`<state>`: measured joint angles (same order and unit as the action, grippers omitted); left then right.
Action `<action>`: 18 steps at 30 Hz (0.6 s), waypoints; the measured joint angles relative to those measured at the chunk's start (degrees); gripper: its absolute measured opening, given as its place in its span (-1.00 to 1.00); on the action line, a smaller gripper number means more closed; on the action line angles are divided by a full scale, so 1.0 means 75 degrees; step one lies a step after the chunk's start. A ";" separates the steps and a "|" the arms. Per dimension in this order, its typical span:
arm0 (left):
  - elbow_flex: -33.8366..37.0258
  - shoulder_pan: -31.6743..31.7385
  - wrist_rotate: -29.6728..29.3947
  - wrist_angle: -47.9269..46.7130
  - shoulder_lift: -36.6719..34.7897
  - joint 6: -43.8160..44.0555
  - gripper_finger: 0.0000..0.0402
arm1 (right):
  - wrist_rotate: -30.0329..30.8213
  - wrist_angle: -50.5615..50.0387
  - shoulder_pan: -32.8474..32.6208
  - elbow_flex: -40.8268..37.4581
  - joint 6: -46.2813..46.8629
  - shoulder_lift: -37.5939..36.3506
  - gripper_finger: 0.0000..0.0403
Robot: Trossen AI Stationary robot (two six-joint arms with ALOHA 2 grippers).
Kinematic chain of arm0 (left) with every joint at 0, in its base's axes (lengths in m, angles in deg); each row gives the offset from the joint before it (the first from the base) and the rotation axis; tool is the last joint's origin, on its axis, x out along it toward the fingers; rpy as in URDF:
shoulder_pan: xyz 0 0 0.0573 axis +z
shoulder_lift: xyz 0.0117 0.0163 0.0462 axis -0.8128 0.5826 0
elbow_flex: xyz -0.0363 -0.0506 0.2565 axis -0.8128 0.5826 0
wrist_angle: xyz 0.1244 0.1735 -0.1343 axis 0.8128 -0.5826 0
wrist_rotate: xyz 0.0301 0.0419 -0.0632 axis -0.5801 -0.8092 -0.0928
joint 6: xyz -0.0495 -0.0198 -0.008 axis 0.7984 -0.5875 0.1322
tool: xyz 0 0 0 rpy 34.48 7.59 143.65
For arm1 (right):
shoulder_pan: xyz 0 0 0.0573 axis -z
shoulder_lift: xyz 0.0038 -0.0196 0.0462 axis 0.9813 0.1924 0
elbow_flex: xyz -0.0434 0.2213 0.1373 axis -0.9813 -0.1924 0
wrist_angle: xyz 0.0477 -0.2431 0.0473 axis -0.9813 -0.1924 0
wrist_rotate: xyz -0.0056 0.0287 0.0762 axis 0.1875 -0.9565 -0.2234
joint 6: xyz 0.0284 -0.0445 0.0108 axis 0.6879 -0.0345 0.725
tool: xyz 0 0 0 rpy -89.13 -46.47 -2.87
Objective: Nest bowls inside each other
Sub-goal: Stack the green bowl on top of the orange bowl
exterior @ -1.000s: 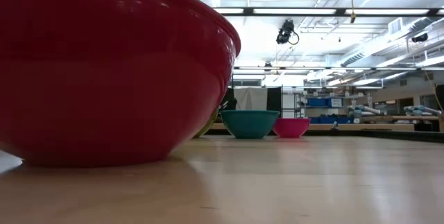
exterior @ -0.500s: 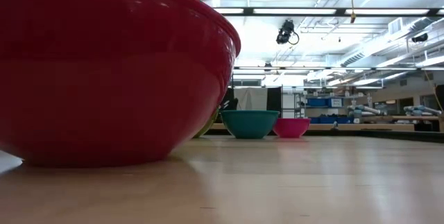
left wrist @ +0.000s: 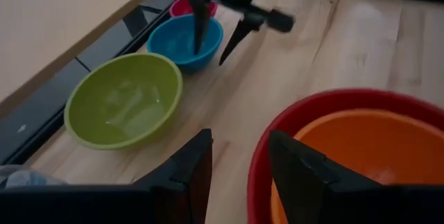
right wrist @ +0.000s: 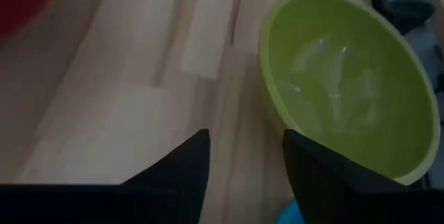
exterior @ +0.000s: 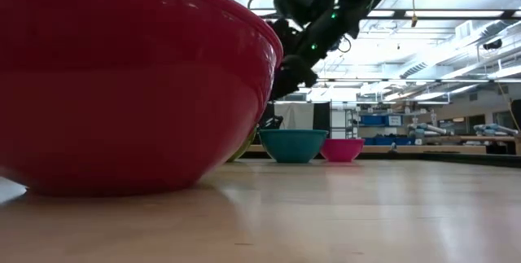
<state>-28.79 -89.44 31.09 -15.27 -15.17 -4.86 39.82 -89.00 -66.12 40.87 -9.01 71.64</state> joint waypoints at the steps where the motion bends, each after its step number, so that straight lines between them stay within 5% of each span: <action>1: 0.0000 0.0020 0.0022 0.0100 0.0001 -0.0002 -0.28 | -0.0013 -0.0017 0.0083 0.0105 -0.0061 0.0100 0.00; 9: 0.0000 0.0035 0.0424 0.0592 -0.0005 0.0054 -0.28 | 0.0124 -0.0470 0.0330 0.1215 -0.0990 0.1272 0.17; 18: 0.0000 0.0013 0.0881 0.0609 -0.0005 0.0163 -0.28 | 0.0693 -0.1174 0.0373 0.2456 -0.2240 0.2151 -0.02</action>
<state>-28.79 -89.34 37.70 -10.70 -15.21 -3.64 45.01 -97.81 -63.32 59.29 -25.82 87.78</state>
